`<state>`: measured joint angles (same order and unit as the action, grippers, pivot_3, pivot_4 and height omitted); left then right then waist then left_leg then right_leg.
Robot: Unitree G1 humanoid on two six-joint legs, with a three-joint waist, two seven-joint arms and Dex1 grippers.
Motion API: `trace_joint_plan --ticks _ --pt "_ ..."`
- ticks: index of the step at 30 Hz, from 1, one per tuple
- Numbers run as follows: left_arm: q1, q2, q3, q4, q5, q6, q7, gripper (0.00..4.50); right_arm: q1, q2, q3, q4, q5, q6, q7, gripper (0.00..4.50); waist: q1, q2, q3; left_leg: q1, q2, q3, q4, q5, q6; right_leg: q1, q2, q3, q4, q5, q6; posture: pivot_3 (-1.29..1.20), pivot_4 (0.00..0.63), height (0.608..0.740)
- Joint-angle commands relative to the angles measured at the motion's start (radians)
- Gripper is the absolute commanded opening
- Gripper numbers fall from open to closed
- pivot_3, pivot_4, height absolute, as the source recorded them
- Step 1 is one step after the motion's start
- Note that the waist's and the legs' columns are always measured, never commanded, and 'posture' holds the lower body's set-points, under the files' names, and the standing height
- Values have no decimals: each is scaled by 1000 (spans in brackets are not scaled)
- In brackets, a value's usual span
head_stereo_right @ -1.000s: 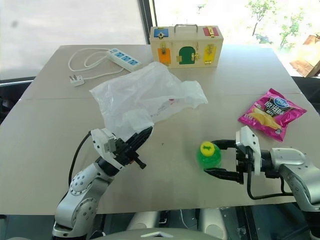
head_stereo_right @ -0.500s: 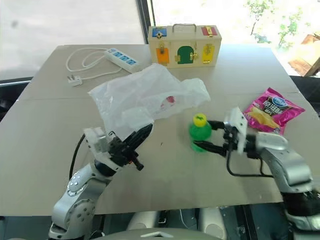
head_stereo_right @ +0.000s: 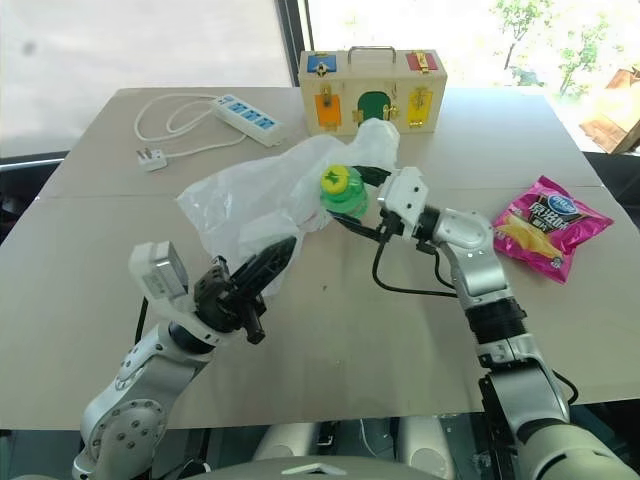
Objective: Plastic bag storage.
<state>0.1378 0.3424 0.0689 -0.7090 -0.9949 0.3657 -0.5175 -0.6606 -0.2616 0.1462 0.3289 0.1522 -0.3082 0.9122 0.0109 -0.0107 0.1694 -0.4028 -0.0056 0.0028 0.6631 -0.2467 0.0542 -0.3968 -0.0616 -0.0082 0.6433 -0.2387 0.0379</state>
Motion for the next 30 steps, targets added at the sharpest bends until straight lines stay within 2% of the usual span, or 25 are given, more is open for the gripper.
trace_joint_plan --ticks 1,6,11,16,19,21,22,27,30 --pt "-8 1 13 -56 -56 3 18 0 -82 23 -18 105 -56 -189 -68 3124 -1 0 0 0 0 0 0 0 0 0 0 0 0 0 0 0 150 740" --pt "-9 17 12 -56 -79 8 22 0 -146 63 -20 249 -98 -289 -131 3124 -8 1 1 0 0 1 0 3 -5 0 2 1 1 0 0 0 150 740" --pt "-25 24 20 -58 -107 8 29 0 -209 -20 85 457 -377 -431 -290 3124 -11 1 1 1 -1 1 0 3 -5 0 2 2 1 -1 -2 0 150 740" --pt "-34 19 -5 -46 -96 7 18 0 -261 -35 185 485 -560 -503 -405 3124 -27 1 2 1 -1 2 -1 3 -5 0 1 4 1 -2 -4 0 150 740" --pt "-46 12 -18 -34 -89 6 14 0 -265 -35 241 473 -624 -515 -419 3124 -28 1 2 2 1 4 -1 3 -6 -1 4 6 2 -2 -3 0 150 740" --pt "-49 9 -21 -21 -78 3 8 0 -265 -29 255 444 -641 -514 -435 4132 -27 1 2 2 1 4 -2 4 -6 -1 5 6 2 -2 -4 0 150 740" --pt "-48 3 -17 -12 -75 -1 8 0 -261 -20 248 423 -627 -504 -441 4455 -26 1 2 2 1 4 -2 4 -6 -1 5 7 3 -2 -4 0 150 740" --pt "-50 -18 16 22 -76 -19 21 0 -229 8 202 372 -517 -451 -422 4455 -26 1 2 3 1 4 -2 3 -6 -1 5 8 3 -2 -4 0 150 740" --pt "-68 -31 94 53 -136 -31 67 0 -199 -19 183 365 -475 -432 -399 4455 -22 1 2 3 2 3 -2 2 -4 0 4 7 3 -2 -4 0 150 740"
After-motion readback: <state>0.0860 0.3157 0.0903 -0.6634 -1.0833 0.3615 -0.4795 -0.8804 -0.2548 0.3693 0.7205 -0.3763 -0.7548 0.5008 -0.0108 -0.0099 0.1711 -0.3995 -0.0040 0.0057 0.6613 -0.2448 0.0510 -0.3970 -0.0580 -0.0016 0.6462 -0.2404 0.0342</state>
